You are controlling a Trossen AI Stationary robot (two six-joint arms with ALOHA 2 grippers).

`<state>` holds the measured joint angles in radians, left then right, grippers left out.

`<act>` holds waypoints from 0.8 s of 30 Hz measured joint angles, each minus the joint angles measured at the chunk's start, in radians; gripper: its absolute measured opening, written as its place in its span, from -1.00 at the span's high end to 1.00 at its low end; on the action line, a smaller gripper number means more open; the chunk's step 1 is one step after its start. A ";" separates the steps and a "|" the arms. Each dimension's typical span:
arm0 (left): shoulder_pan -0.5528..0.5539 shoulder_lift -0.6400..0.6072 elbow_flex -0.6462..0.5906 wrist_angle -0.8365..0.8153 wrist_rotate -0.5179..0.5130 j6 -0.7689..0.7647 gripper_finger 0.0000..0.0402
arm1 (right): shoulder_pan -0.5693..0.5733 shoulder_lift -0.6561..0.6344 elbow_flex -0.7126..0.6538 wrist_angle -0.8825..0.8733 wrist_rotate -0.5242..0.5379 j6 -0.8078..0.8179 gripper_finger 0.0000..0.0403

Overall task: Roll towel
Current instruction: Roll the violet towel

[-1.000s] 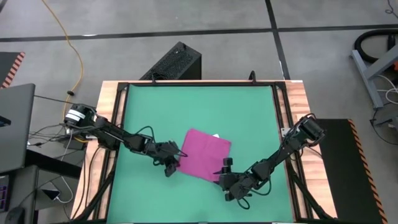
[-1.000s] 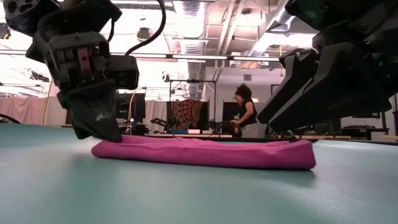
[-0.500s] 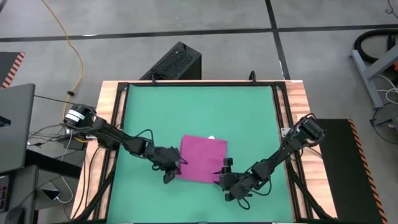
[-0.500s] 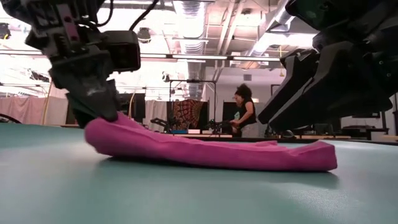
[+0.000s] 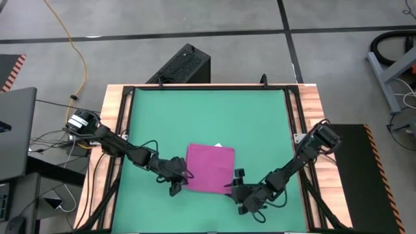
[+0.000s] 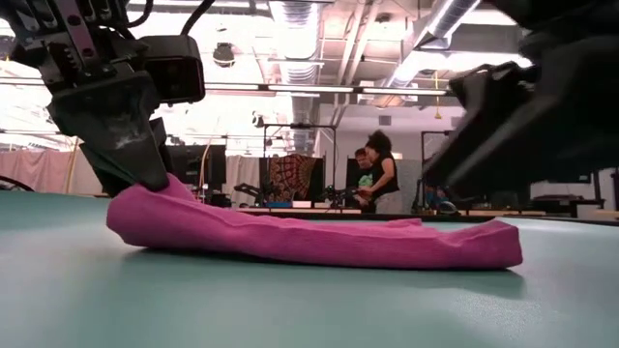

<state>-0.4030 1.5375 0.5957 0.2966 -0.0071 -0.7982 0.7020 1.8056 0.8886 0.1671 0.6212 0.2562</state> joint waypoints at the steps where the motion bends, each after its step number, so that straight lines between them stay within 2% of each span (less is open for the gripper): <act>1: 0.000 0.000 0.000 0.000 -0.001 0.001 1.00 | -0.006 0.000 0.000 0.000 -0.005 0.001 0.13; 6: 0.000 0.000 0.000 0.001 -0.006 0.022 1.00 | -0.017 0.000 0.000 -0.007 -0.095 0.029 0.09; 24: 0.000 0.000 0.000 0.002 -0.031 0.030 1.00 | -0.005 0.017 0.000 -0.065 -0.090 0.051 0.07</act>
<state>-0.4026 1.5372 0.5957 0.2985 -0.0379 -0.7681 0.6974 1.8224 0.8890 0.1024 0.5316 0.3073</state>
